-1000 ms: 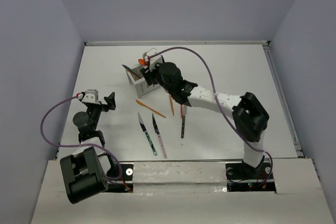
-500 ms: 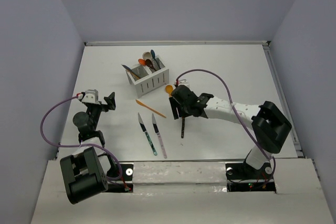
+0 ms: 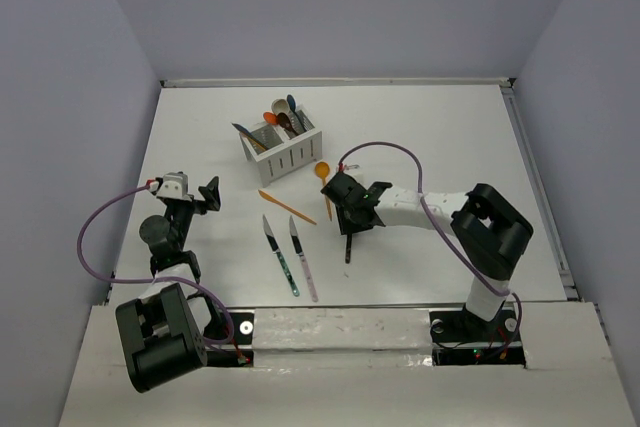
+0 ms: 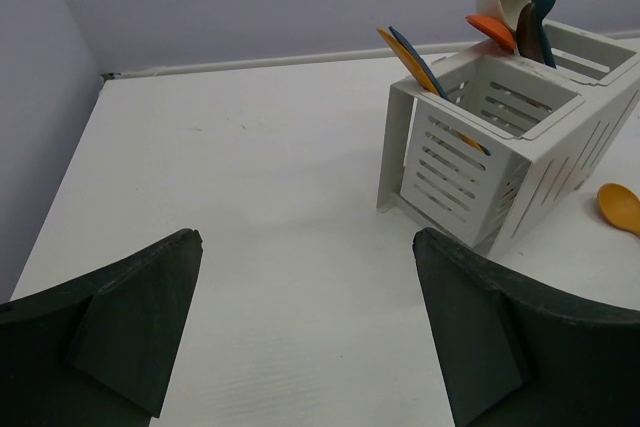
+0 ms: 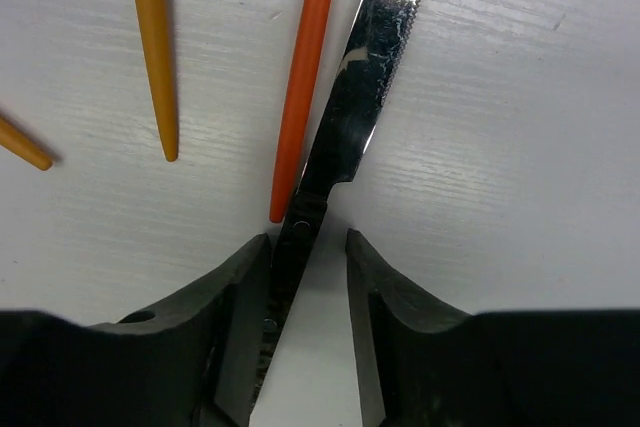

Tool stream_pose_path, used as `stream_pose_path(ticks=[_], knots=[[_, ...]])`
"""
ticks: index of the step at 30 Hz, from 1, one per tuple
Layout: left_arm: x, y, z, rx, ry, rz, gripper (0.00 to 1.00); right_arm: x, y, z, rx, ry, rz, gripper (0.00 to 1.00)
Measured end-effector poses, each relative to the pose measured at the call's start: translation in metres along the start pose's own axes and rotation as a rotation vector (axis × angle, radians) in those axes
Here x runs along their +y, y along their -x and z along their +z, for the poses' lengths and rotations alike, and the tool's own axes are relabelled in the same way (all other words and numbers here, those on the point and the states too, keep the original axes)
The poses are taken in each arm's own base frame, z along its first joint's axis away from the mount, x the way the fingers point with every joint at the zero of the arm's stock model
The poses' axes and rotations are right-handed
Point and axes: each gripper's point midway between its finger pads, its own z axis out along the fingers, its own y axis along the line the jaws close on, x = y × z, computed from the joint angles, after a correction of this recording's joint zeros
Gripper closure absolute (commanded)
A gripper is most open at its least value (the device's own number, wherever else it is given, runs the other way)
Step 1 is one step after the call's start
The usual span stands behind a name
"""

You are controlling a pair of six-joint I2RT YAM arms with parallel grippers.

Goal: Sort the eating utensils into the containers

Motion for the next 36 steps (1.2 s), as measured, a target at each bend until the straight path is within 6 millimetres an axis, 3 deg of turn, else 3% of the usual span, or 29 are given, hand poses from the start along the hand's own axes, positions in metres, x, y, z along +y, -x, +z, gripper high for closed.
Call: stream_pose_path(ticks=[2,5,7,16,20,22,25,27,30,32,34,35,36], knots=[[0.000,-0.001,0.000,0.001,0.000,0.000,0.01,0.000,0.000,0.000,0.001,0.000,0.006,0.77],[0.000,0.000,0.000,0.000,0.000,0.003,0.01,0.001,-0.001,0.000,0.002,0.001,0.013,0.87],[0.000,0.000,0.000,-0.001,0.000,0.007,0.01,0.000,-0.003,-0.001,0.007,0.006,0.014,1.00],[0.000,0.001,0.000,-0.004,0.000,0.010,0.01,-0.009,-0.004,-0.004,-0.021,-0.017,0.026,1.00],[0.000,0.001,0.000,-0.004,0.001,0.010,0.01,-0.035,-0.003,-0.019,-0.060,-0.099,0.006,1.00],[0.000,0.000,0.000,-0.003,0.000,0.010,0.01,-0.039,0.018,-0.038,-0.149,-0.103,-0.017,1.00],[0.000,0.000,0.000,-0.003,0.001,0.010,0.01,-0.027,0.071,-0.083,-0.379,-0.020,-0.077,1.00],[0.000,0.000,0.000,-0.003,0.001,0.011,0.01,-0.004,0.116,-0.126,-0.596,0.088,-0.153,1.00],[0.001,0.000,0.000,-0.003,0.002,0.010,0.01,0.040,0.187,-0.207,-0.993,0.255,-0.247,1.00],[0.001,0.000,0.000,-0.002,0.004,0.010,0.01,0.071,0.222,-0.244,-1.205,0.324,-0.346,1.00],[0.001,0.000,0.000,-0.002,0.005,0.010,0.01,0.104,0.251,-0.262,-1.378,0.354,-0.439,1.00],[0.001,0.000,0.000,-0.002,0.006,0.009,0.01,0.116,0.259,-0.258,-1.403,0.352,-0.474,1.00],[0.002,0.000,0.000,-0.003,0.009,0.008,0.01,0.140,0.276,-0.253,-1.443,0.360,-0.516,1.00]])
